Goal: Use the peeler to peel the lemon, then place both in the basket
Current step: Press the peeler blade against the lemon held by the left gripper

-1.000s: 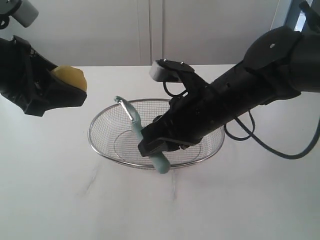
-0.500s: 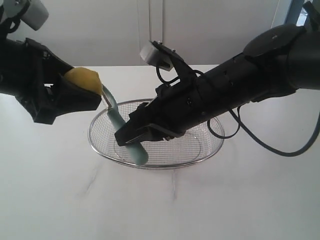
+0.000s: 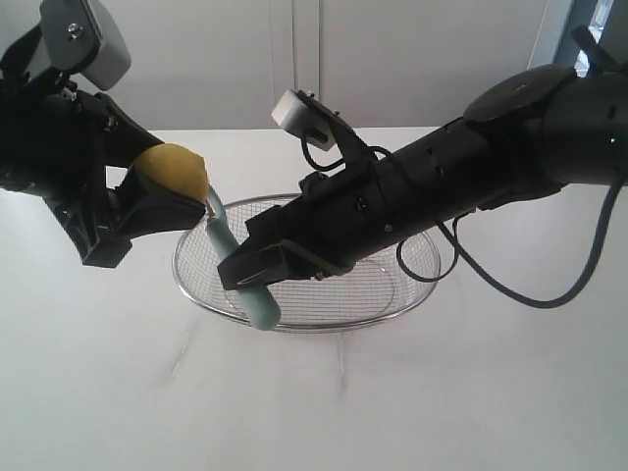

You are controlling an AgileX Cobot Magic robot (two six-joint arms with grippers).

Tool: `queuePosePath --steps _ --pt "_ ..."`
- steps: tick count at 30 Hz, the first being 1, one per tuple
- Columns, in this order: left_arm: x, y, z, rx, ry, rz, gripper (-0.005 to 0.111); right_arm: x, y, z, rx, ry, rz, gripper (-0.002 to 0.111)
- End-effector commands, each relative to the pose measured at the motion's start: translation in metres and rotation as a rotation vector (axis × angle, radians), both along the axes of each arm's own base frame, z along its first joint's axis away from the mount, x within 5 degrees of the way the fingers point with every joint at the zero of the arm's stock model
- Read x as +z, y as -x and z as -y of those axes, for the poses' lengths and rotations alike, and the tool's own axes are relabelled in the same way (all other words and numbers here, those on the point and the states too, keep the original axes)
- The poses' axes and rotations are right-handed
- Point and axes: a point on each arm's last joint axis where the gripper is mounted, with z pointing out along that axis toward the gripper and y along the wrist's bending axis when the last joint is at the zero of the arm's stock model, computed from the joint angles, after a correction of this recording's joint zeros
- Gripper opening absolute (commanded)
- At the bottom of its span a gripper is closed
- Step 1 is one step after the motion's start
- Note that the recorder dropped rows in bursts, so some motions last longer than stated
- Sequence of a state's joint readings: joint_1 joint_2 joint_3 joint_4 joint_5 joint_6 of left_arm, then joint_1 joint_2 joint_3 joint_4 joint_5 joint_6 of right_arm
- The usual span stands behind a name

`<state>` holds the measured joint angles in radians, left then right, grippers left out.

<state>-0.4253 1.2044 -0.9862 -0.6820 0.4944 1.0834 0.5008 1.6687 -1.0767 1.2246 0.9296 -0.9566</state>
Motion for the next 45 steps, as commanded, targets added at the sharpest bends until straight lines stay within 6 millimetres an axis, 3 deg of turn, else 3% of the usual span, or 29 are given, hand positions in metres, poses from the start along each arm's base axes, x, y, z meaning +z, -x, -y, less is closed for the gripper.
queuePosePath --steps 1,45 --pt "0.0014 0.0021 0.0012 0.002 0.017 -0.007 0.0 0.0041 0.0014 -0.0029 0.014 -0.02 0.004 0.0" --pt "0.0003 0.0022 0.0003 -0.003 -0.002 -0.005 0.0 0.005 0.0033 -0.0029 0.03 -0.025 -0.003 0.0"
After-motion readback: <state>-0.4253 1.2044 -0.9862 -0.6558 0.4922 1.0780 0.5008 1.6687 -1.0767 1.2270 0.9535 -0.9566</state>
